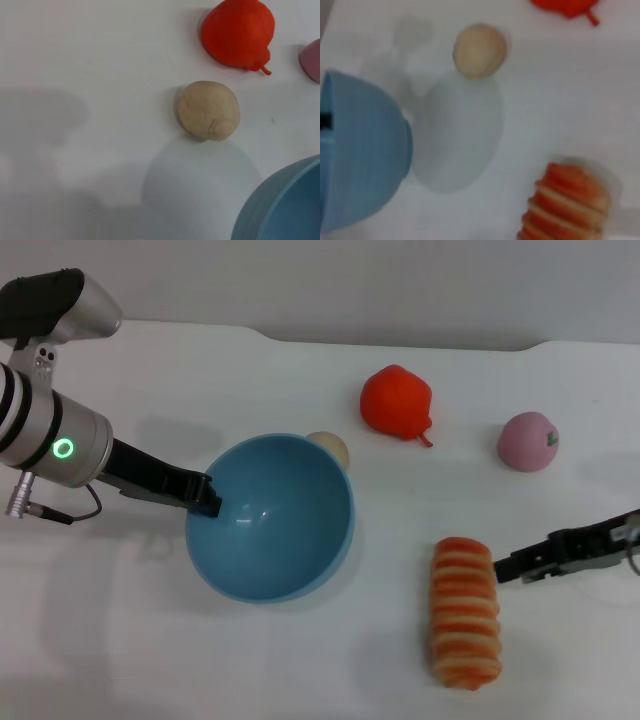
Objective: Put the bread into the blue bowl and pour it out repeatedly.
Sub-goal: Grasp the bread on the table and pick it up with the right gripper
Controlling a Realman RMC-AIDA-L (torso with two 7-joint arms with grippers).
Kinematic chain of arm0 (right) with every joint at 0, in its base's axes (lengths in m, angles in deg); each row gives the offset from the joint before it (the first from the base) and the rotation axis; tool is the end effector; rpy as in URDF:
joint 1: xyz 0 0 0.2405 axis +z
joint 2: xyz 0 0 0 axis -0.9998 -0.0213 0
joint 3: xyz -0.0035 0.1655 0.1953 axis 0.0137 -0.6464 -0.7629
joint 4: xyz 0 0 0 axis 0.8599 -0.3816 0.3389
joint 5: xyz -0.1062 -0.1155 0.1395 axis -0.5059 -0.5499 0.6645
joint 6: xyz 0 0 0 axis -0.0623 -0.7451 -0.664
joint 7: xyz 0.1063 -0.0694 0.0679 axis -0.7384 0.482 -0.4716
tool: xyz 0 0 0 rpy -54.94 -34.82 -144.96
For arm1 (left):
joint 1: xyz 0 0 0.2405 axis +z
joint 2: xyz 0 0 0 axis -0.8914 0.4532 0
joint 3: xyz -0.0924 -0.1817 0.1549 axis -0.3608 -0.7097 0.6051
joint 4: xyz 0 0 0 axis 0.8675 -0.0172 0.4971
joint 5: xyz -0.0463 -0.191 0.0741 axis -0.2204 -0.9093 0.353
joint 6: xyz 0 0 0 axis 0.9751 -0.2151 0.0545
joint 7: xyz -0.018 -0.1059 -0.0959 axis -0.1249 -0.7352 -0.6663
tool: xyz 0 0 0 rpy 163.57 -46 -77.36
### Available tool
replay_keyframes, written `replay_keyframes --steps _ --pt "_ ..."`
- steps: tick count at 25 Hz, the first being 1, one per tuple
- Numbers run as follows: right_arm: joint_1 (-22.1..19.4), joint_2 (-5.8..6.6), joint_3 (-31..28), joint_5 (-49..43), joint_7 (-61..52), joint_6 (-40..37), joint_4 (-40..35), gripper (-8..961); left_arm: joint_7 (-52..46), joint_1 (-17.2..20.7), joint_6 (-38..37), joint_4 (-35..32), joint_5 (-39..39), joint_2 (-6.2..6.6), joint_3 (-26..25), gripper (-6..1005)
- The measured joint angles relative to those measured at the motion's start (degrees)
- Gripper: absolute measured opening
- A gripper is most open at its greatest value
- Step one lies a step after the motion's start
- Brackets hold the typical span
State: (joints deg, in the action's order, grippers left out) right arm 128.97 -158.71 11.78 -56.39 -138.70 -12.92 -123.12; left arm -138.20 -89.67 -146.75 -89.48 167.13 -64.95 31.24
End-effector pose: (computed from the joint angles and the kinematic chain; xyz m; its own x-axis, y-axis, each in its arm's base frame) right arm 0.2621 0.3436 -0.0087 0.3113 -0.9503 -0.0063 -0.9473 -0.3098 -0.0822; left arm -0.2452 0.3403 0.0111 0.3725 0.9225 0.1011 0.8892 -0.3236 -0.3234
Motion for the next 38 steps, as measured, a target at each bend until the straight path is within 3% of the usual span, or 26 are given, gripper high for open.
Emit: replay_keyframes --steps 7,20,31,38 --pt "1.22 -0.05 10.75 -0.25 -5.35 5.47 2.71 507 0.00 -0.25 0.08 -0.07 0.05 -0.04 0.08 19" --pt "5.75 -0.78 16.00 1.69 -5.45 14.48 12.77 503 0.15 -0.40 0.56 0.01 0.05 -0.16 0.08 20" --pt "5.60 -0.81 26.05 6.47 -4.06 20.01 12.76 499 0.18 -0.56 0.55 0.06 0.05 -0.07 0.08 20" --pt "2.92 -0.31 26.32 14.16 5.94 18.44 10.03 293 0.17 -0.62 0.24 -0.02 0.05 -0.06 0.07 19"
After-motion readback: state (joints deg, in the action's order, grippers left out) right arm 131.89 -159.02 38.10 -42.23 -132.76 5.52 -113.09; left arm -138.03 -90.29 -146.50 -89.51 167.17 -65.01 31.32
